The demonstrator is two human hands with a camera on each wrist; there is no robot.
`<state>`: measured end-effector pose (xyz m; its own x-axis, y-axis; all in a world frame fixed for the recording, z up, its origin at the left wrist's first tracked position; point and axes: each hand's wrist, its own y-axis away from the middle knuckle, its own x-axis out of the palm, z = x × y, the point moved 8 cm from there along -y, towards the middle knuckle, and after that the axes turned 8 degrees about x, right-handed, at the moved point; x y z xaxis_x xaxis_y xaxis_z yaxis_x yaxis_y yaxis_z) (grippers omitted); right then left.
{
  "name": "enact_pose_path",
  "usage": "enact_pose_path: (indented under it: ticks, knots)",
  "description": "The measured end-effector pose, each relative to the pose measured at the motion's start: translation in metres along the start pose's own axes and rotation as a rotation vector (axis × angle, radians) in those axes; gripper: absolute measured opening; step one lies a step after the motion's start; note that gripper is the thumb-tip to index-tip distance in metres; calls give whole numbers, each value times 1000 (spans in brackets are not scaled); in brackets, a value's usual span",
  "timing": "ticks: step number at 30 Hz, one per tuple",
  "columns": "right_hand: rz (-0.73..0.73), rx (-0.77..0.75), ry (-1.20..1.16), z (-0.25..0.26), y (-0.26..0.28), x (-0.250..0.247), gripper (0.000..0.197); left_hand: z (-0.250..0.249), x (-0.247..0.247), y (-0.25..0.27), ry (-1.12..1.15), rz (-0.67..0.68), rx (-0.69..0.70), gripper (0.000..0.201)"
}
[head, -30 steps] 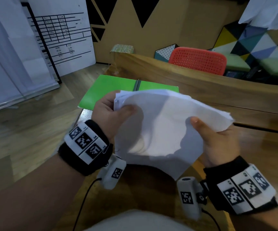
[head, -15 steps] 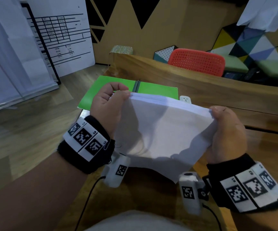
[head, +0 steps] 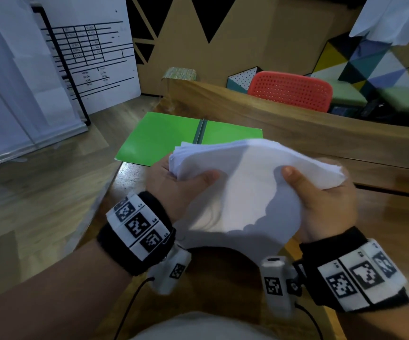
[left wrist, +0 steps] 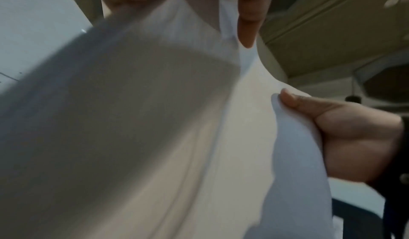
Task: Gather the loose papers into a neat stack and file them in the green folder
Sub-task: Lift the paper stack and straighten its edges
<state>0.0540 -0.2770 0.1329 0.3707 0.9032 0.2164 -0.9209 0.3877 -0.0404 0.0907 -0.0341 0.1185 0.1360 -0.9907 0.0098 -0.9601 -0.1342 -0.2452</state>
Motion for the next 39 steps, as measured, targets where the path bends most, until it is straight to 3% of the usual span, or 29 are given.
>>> enact_pose_path:
  ticks: [2,5,8,10,11,13,14,16,17,19,22,24,26,28,29,32,35,37,39]
  knots:
    - [23,27,28,-7,0,1,93,17,2,1,-122,37,-71,18]
    - [-49,-101,102,18,-5,-7,73,26,1,-4,-123,38,-146,20]
    - [-158,-410,486,70,-4,-4,68,5,8,-13,-189,90,-37,24]
    - [-68,-583,817,91,4,23,70,-22,23,-17,-246,188,98,27]
    - [25,-584,954,91,6,39,69,-33,33,-16,-266,247,164,27]
    - [257,-490,1013,82,8,65,34,-48,49,-13,-292,348,259,26]
    - [353,-461,976,77,9,72,19,-49,54,-12,-307,385,270,36]
    - [425,-417,863,79,11,72,27,-42,59,-12,-383,467,237,42]
    - [429,-381,769,83,12,65,20,-36,56,-12,-465,516,214,38]
    - [393,-313,569,95,8,43,10,-11,36,-18,-633,569,92,32]
    - [308,-184,371,94,-6,3,18,23,-14,-28,-768,541,-119,24]
    - [272,-118,272,81,-15,-13,20,35,-32,-32,-427,453,-201,26]
    - [222,-65,154,59,-23,-18,19,43,-36,-34,77,315,-253,52]
    - [122,-73,54,39,-27,-21,11,47,-32,-35,314,211,-207,60]
    - [66,-90,8,31,-26,-23,9,42,-29,-36,298,167,-165,55]
    - [29,-50,-149,5,-21,-20,20,21,-20,-30,163,50,-36,11]
    - [8,44,-134,-29,-17,-18,37,36,-17,-19,72,28,-38,15]
    - [-56,105,20,-50,-13,-23,19,54,-20,-13,-26,45,-57,21]
    - [-126,186,147,-68,-14,-35,26,75,-24,-11,-154,62,-142,14]
